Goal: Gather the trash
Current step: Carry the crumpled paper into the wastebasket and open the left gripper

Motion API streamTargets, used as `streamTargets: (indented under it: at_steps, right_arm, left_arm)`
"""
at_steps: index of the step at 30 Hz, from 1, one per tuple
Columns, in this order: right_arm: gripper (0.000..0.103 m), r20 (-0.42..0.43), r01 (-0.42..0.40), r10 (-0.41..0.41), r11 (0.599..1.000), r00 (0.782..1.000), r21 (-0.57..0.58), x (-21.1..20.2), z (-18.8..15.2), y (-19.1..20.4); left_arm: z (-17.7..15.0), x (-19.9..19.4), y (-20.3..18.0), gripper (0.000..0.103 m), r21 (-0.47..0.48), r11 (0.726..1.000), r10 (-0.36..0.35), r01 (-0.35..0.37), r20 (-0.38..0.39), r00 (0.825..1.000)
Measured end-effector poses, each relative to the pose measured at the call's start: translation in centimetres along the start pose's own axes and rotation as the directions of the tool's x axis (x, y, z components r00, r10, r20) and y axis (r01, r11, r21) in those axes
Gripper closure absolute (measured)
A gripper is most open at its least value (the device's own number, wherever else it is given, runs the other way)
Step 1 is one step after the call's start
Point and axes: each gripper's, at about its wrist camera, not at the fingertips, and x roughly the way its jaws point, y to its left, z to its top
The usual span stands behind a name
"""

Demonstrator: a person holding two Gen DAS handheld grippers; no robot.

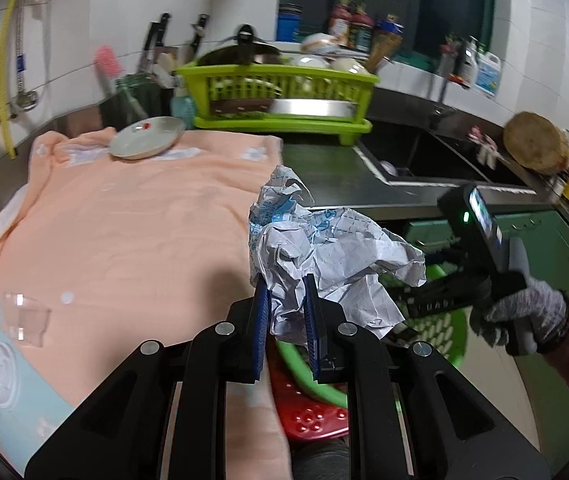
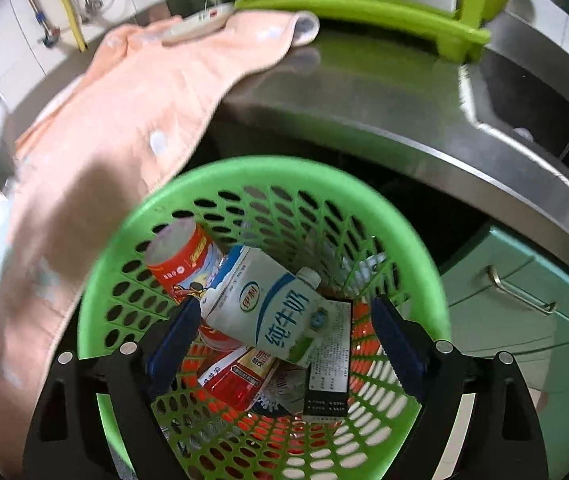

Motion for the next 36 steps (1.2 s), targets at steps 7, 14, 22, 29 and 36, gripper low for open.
streamTargets:
  at_steps: [7, 14, 22, 29, 36]
  right_arm:
    - [0.017, 0.120, 0.003, -0.011, 0.998, 0.993, 0.065, -5.5, -1.4, -2.7]
    - [0.017, 0.177, 0.005, -0.024, 0.994, 0.984, 0.107, -8.1, -3.3, -4.4]
    - [0.017, 0.191, -0.023, -0.002, 0.992, 0.981, 0.125, -8.9, -4.4, -5.6]
    - [0.017, 0.203, -0.036, 0.009, 0.991, 0.979, 0.130, -9.0, -4.7, -5.7]
    - [0.017, 0.216, -0.051, 0.027, 0.993, 0.976, 0.104, -9.5, -4.5, -4.4]
  left_arm:
    - [-1.1, 3.2, -4.5, 0.087, 0.051, 0.995, -0.083, 0.087, -0.083, 0.993]
    - [-2.7, 7.6, -8.6, 0.087, 0.066, 0.983, -0.154, 0.169, -0.193, 0.969]
    - [-3.7, 11.2, -10.8, 0.082, 0.049, 0.981, -0.170, 0.189, -0.263, 0.950]
    - [-3.7, 11.8, -10.7, 0.052, 0.028, 0.981, -0.178, 0.192, -0.258, 0.950]
    - [-3.5, 9.9, -8.7, 0.052, -0.017, 0.988, -0.155, 0.155, -0.223, 0.962]
